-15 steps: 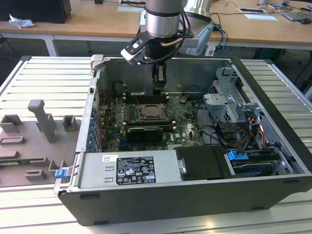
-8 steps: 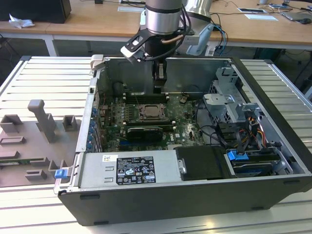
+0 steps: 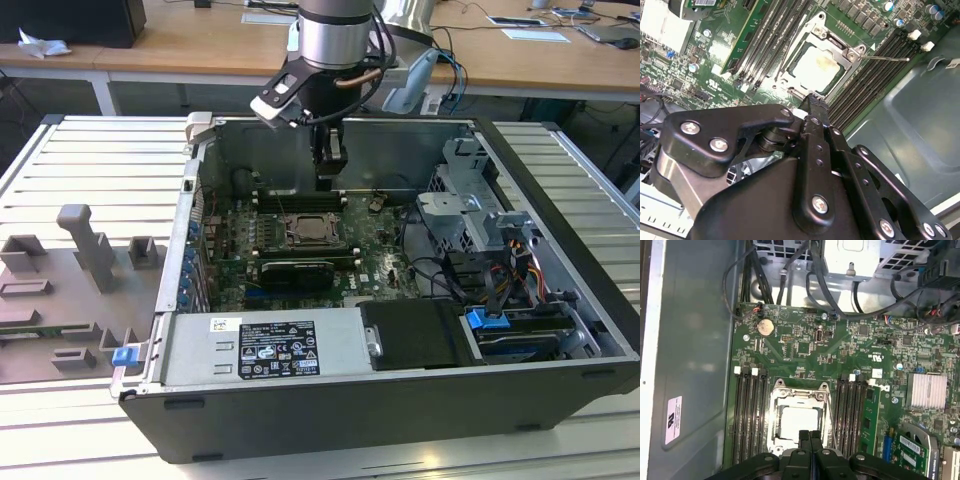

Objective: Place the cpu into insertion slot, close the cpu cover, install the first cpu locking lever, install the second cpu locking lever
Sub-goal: 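Install the first cpu locking lever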

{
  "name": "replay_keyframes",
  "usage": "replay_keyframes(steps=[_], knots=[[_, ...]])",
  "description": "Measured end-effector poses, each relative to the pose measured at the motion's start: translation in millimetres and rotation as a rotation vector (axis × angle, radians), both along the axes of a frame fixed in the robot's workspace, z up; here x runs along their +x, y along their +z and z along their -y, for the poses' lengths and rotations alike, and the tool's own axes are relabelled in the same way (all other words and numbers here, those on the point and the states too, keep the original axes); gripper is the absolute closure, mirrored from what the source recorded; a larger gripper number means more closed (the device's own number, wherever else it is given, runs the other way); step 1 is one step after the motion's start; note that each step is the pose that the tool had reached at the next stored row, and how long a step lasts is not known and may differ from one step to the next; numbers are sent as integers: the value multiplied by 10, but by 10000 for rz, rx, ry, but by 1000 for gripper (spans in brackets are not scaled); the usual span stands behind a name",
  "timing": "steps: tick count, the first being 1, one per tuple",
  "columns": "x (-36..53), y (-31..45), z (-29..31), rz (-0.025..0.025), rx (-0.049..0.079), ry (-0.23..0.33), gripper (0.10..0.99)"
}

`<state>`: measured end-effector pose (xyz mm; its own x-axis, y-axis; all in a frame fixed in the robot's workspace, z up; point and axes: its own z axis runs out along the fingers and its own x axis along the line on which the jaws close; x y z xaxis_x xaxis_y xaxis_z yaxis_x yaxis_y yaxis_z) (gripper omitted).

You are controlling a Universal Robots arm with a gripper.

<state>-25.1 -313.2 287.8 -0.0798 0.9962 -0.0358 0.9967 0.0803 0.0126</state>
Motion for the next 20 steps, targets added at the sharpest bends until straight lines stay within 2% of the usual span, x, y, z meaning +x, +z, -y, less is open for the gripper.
replay_keyframes(steps=[3,20], knots=[[0,0,0,1,0,42,980],[0,0,0,1,0,1199,980]])
